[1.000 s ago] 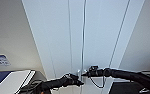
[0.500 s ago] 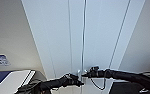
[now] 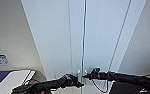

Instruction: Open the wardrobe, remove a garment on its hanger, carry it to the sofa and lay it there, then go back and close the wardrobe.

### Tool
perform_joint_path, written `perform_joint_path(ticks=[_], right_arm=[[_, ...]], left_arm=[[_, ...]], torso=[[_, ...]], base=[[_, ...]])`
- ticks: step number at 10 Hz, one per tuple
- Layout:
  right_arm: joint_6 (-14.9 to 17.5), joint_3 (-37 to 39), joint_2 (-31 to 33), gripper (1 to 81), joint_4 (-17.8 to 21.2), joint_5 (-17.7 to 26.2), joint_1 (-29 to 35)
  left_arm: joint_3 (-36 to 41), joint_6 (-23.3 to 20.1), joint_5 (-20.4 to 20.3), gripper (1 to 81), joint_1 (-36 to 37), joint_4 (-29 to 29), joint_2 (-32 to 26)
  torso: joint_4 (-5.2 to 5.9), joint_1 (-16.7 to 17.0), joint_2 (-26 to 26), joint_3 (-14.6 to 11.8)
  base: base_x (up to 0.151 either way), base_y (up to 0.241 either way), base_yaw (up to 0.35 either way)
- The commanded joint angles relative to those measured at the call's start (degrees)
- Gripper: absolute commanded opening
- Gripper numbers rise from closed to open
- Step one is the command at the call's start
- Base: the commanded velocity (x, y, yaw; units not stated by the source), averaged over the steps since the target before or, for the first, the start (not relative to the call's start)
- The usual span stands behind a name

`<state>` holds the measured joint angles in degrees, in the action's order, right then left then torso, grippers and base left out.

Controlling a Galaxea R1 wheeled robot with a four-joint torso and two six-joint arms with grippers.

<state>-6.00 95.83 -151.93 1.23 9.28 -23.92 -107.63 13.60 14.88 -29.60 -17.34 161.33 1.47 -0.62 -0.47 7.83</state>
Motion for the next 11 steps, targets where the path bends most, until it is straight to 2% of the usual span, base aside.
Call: perform_joint_path(ticks=[1,7,11], right_arm=[[-0.33,-4.87,-1.56,81.1,1.14,1.8,7.17],[-0.24,-4.35,-5.16,81.1,0.88,1.18,5.93],[-0.15,-7.42,-4.2,81.1,0.53,1.36,3.57]], left_arm=[[10.59,-0.42,-5.22,81.1,5.92,1.69,3.83],[18.23,-0.6,-5.66,81.1,2.22,1.16,-1.09],[21.84,-0.6,-6.18,81.1,1.69,0.72,-3.73]], torso=[[0.0,0.02,0.0,0.0],[0.02,0.0,0.0,0.0],[0.02,0.0,0.0,-0.02]], base=[[0.0,0.0,0.0],[0.0,0.0,0.0],[0.0,0.0,0.0]])
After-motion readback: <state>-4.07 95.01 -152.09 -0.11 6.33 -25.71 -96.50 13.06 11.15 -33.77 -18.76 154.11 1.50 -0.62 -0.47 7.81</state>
